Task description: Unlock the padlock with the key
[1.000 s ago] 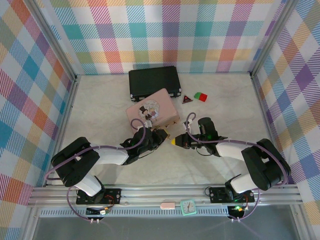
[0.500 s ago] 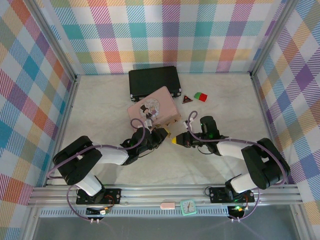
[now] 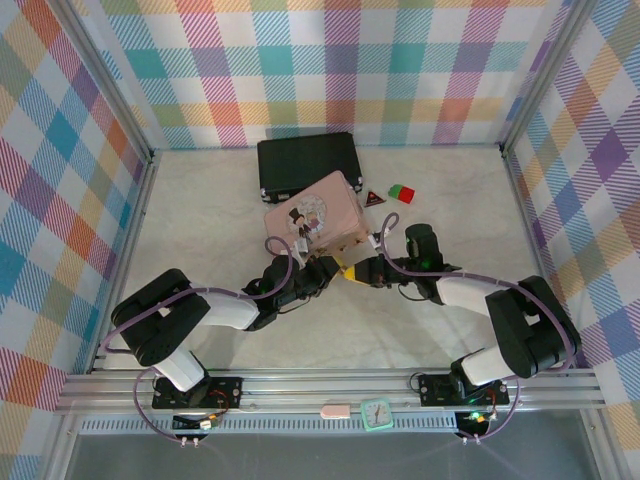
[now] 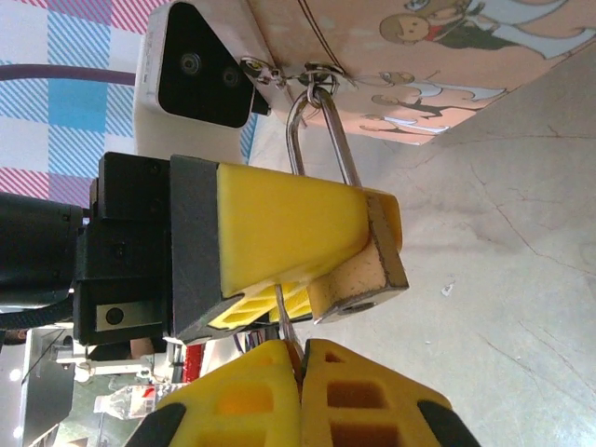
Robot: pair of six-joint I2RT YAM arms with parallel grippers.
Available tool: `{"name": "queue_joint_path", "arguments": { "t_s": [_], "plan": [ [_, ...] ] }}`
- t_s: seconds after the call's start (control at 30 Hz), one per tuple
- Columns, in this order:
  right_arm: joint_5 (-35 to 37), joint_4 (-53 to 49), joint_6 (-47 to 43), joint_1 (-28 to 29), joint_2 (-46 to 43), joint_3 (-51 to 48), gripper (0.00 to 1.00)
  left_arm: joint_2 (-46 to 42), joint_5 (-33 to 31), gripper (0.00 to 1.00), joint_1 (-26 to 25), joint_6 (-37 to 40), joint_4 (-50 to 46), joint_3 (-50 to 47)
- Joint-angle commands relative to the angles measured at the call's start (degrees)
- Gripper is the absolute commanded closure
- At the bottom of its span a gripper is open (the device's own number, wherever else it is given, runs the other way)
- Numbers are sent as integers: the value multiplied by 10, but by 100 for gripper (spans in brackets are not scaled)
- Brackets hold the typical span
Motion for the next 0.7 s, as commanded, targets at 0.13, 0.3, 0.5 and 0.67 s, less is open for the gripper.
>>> {"name": "queue_joint_path", "arguments": {
  "t_s": [0.13, 0.3, 0.5, 0.67],
  "plan": [
    [26, -77, -49, -13, -54, -12, 100, -24, -34, 100, 4, -5, 13, -1],
    [37, -62, -40, -16, -47, -28, 100, -42, -45, 100, 6, 4, -11, 4],
    [37, -40, -28, -15, -41, -24, 100, -47, -36, 100, 6, 11, -24, 14],
    [37, -5, -11, -2, -15, -21, 100, -37, -31, 100, 6, 9, -17, 20]
  ]
}}
